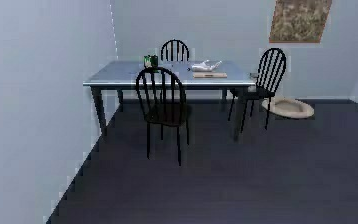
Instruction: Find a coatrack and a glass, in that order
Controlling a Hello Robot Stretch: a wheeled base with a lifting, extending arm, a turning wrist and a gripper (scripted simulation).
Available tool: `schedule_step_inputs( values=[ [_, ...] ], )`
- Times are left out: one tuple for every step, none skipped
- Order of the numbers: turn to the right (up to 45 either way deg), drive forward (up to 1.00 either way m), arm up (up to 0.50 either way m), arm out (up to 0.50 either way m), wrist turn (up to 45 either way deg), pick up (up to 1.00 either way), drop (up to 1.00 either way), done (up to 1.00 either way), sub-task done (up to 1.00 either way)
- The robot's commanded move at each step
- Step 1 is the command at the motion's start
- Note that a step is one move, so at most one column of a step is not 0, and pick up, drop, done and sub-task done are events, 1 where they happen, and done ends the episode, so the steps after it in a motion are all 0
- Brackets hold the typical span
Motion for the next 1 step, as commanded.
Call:
schedule_step_inputs(
  values=[
    [45.0, 0.0, 0.0, 0.0, 0.0, 0.0, 0.0, 0.0, 0.0]
  ],
)
